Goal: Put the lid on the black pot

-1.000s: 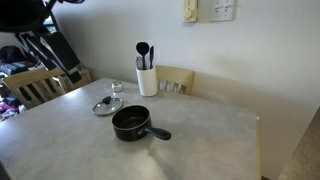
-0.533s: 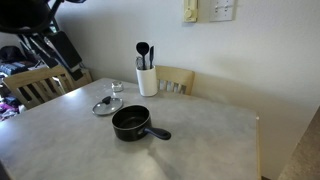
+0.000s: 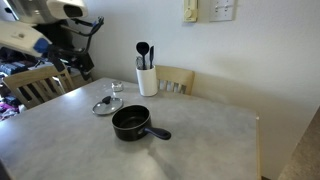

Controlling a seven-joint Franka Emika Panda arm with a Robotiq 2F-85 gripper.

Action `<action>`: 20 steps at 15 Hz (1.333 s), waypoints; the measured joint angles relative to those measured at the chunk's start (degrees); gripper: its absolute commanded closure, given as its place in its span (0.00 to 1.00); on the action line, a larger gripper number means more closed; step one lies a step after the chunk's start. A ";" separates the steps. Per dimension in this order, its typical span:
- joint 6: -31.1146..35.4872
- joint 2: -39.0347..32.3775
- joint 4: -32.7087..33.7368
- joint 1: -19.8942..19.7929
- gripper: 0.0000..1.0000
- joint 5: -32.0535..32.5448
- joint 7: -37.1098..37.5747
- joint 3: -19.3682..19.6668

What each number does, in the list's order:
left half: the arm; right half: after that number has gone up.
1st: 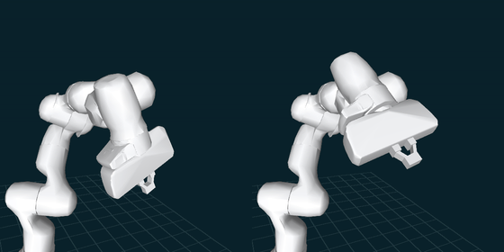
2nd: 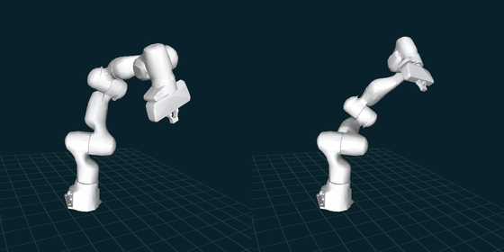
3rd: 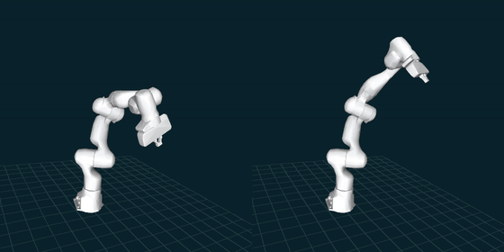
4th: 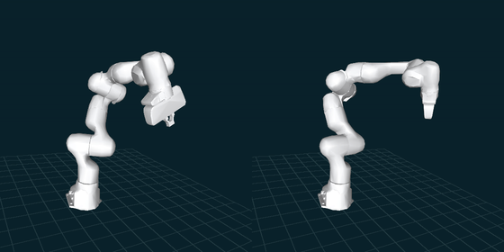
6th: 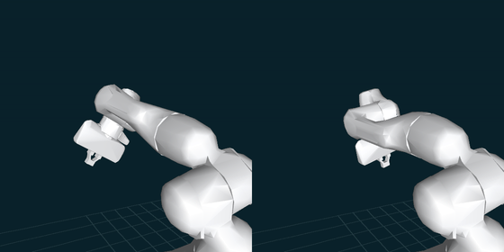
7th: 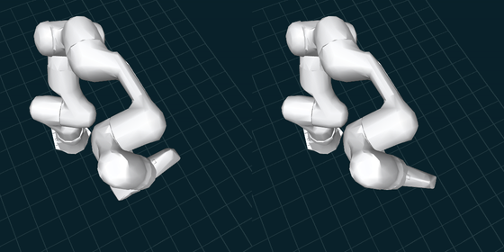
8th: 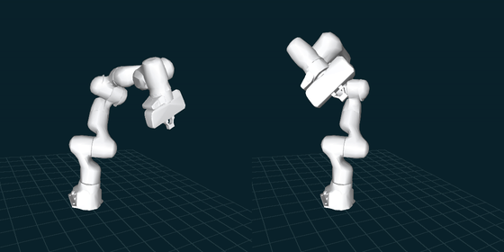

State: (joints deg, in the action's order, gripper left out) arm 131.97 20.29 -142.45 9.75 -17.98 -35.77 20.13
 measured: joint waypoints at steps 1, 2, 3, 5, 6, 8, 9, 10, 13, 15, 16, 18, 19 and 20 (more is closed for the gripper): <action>-0.06 -2.27 1.30 1.09 0.00 -1.72 -2.41 -0.66; -0.07 -4.37 2.61 1.87 0.00 -2.90 -4.12 -1.23; -0.07 -6.03 3.66 2.26 0.00 -3.32 -4.79 -1.57; -0.10 -7.47 4.66 2.36 0.00 -3.41 -5.32 -1.69; -0.14 -7.49 4.78 2.35 0.00 -3.41 -5.43 -1.61; 0.24 -7.49 4.78 0.80 0.00 -3.52 -4.87 -3.31; 1.29 -7.69 4.74 0.03 0.00 -3.69 -3.51 -4.53; 3.13 -8.20 4.73 -0.46 0.00 -3.87 -1.46 -5.83; 11.47 -12.54 5.11 -0.73 0.00 -3.65 6.34 -10.58; 15.89 -17.42 6.73 -0.72 0.00 -1.47 12.73 -14.10; 16.72 -20.20 8.17 -0.73 0.00 0.56 16.04 -15.60; 16.80 -25.72 11.74 -0.76 0.00 3.24 20.15 -17.74; 16.81 -27.71 13.14 -0.77 0.00 3.46 20.62 -18.11; 16.81 -28.94 14.11 -0.78 0.00 3.47 20.64 -18.20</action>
State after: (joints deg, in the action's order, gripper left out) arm 148.77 -8.65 -128.34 8.97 -14.51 -15.13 1.93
